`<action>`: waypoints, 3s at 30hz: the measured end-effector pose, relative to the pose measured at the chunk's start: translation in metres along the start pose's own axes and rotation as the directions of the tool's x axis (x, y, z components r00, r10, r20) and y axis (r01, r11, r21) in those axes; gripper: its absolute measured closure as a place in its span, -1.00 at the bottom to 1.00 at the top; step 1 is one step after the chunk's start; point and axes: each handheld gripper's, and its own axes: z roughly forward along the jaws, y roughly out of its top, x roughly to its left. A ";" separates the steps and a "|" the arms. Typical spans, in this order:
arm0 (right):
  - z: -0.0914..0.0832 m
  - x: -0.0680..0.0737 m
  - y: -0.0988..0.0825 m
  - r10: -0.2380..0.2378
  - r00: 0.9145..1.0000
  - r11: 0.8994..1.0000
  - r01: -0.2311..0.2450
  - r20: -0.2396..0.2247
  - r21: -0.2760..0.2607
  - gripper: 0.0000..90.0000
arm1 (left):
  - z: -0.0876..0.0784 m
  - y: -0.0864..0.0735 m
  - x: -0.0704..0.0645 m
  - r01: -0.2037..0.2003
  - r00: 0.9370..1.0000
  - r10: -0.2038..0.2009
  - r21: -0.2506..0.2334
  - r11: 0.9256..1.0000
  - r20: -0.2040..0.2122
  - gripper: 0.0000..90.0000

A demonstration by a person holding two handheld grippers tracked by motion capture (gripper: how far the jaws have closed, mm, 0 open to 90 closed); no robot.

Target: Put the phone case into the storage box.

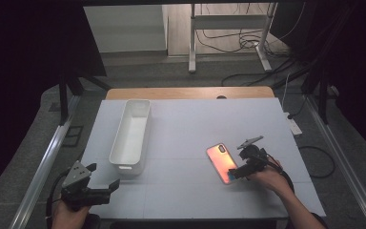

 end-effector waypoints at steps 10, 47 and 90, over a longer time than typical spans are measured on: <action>-0.008 0.002 0.007 -0.009 1.000 0.999 0.009 -0.012 0.033 -0.42 | 0.000 0.000 0.000 -0.004 1.000 0.004 0.004 1.000 0.000 -0.95; -0.024 0.005 0.017 0.015 0.996 1.000 -0.015 -0.093 0.006 0.97 | 0.001 0.000 0.000 0.003 1.000 -0.003 0.004 1.000 -0.003 -0.95; -0.060 0.011 0.021 -0.003 0.994 0.978 -0.021 -0.112 -0.209 0.96 | 0.026 0.034 -0.010 0.015 0.979 -0.002 -0.059 0.998 0.206 -1.00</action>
